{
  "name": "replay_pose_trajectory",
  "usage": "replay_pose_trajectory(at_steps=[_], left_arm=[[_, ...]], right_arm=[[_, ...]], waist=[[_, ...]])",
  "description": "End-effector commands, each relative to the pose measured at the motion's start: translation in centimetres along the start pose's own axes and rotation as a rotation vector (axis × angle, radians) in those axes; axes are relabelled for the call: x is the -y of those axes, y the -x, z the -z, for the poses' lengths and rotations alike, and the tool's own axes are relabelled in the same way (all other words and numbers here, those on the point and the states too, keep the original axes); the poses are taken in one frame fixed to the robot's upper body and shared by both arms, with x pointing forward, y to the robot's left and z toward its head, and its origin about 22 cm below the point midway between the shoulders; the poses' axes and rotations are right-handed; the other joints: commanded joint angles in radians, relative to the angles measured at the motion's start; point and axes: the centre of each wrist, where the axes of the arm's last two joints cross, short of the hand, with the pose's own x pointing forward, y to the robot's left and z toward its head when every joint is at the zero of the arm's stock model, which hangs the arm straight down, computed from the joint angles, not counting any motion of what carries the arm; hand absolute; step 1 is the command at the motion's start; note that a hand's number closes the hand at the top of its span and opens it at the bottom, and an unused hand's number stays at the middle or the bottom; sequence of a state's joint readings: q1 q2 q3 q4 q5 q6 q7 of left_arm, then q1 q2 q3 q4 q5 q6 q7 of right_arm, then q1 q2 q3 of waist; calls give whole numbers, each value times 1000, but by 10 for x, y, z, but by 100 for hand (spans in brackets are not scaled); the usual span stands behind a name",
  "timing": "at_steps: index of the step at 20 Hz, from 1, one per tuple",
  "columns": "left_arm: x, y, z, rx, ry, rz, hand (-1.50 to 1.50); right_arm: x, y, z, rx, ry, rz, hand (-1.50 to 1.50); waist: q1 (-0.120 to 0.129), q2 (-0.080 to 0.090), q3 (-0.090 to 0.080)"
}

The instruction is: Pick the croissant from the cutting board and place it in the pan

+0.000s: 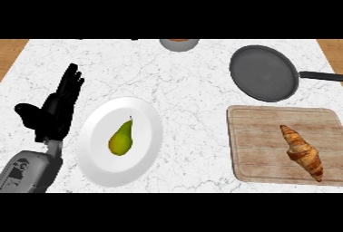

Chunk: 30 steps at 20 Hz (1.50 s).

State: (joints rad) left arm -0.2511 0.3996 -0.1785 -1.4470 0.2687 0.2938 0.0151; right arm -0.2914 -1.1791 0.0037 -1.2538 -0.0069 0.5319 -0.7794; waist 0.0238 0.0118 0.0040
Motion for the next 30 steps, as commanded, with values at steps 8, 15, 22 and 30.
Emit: replay_pose_trajectory(at_steps=[8, 15, 22, 30], left_arm=[[-9, 5, -1, -10, 6, 10, 0], [-10, 18, -6, -25, -2, -3, 0], [0, 3, 1, 0, -17, 5, 0], [-8, 27, -1, -28, -20, 17, 0]], right_arm=[[-11, 6, 14, 174, -201, 53, -150], [-18, -16, 30, 253, -310, 87, -150], [-52, -1, 38, 126, -358, 32, -150], [-77, 31, 24, 26, -366, -27, -150]], waist=[[11, -4, -3], [-8, -9, -4], [-9, -9, -4], [-13, -7, -4]])
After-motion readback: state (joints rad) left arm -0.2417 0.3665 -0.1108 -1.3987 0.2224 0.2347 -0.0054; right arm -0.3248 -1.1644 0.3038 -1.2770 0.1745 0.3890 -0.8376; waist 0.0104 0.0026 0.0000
